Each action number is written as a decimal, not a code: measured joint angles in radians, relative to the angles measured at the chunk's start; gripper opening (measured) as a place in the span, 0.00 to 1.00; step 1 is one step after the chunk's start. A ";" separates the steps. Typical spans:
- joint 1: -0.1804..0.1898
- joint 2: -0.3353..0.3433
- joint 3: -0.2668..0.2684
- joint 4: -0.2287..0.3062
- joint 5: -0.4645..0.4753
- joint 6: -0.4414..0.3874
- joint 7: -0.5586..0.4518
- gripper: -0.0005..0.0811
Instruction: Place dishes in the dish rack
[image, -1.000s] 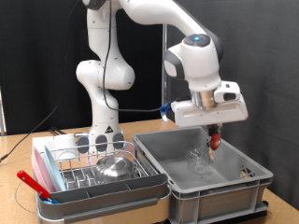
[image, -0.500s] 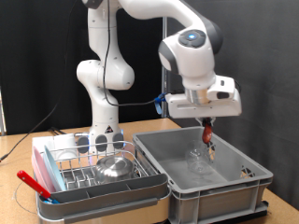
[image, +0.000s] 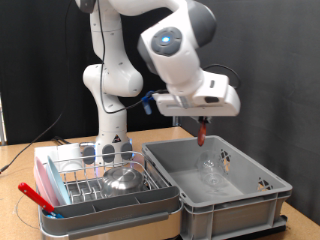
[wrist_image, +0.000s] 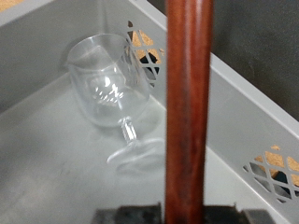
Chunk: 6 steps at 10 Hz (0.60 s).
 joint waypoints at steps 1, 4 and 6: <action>-0.019 0.000 0.004 0.006 0.011 -0.021 -0.060 0.10; -0.025 -0.001 0.001 0.001 0.077 -0.042 0.043 0.10; -0.062 -0.005 -0.025 -0.001 0.199 -0.023 0.061 0.10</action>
